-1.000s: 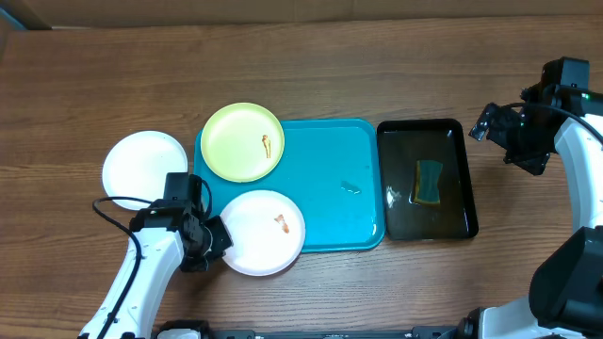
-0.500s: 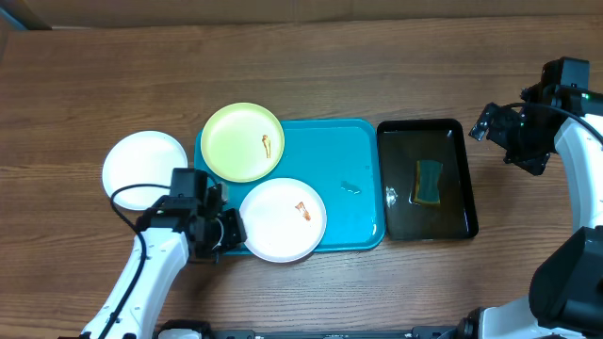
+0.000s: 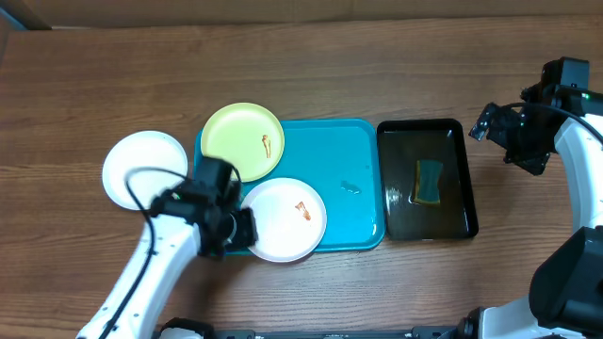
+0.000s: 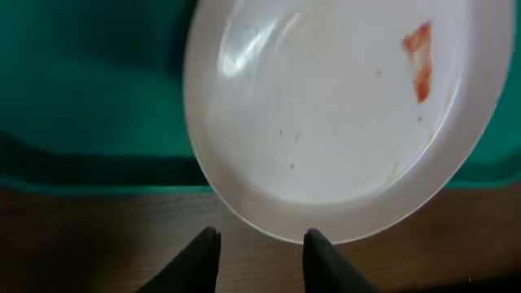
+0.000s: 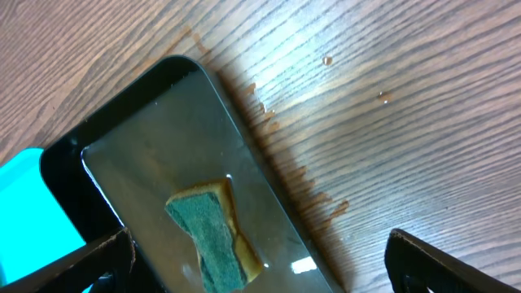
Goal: Clean dirty plates on tray and stack at the side
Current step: 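Grip the pink-white plate rim and slide it right across the tray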
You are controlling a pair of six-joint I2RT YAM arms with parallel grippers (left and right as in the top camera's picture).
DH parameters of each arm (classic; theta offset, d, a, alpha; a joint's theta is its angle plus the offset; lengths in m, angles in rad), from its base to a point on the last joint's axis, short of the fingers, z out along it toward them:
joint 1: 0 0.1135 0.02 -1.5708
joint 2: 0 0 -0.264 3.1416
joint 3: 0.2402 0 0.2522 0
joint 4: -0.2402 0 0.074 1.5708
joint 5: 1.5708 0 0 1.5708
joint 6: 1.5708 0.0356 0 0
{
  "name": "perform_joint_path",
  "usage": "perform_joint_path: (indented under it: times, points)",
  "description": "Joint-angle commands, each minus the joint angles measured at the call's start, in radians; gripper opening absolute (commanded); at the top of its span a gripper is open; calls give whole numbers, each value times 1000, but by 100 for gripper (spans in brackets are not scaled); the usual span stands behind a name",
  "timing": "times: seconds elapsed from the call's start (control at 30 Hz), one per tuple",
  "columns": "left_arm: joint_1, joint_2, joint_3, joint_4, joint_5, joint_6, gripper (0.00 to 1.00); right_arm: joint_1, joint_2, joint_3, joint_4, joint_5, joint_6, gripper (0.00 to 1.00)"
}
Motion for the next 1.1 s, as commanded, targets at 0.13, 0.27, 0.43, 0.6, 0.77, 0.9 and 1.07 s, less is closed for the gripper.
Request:
perform_joint_path:
  times: [0.13, 0.27, 0.43, 0.6, 0.77, 0.9, 1.07]
  points:
    - [24, 2, 97, -87, -176, 0, 36, 1, -14, 19, 5, -5, 4, 100]
    - [4, 32, -27, 23, -132, -4, 35, 1, -14, 19, 5, -5, 4, 100]
    - [-2, 98, -76, 124, -111, -4, 35, 1, -14, 19, 5, -5, 4, 100]
    - [-3, 148, -76, 172, -75, -3, 23, 1, -14, 19, 5, -5, 4, 100]
    - [-32, 158, -76, 272, 66, 11, 13, 1, -14, 19, 5, -5, 4, 100]
    - [-80, 158, -76, 357, 83, 10, 13, 1, -14, 19, 5, -5, 4, 100]
    - [-136, 159, -76, 448, 61, 7, 13, 1, -14, 19, 5, -5, 4, 100]
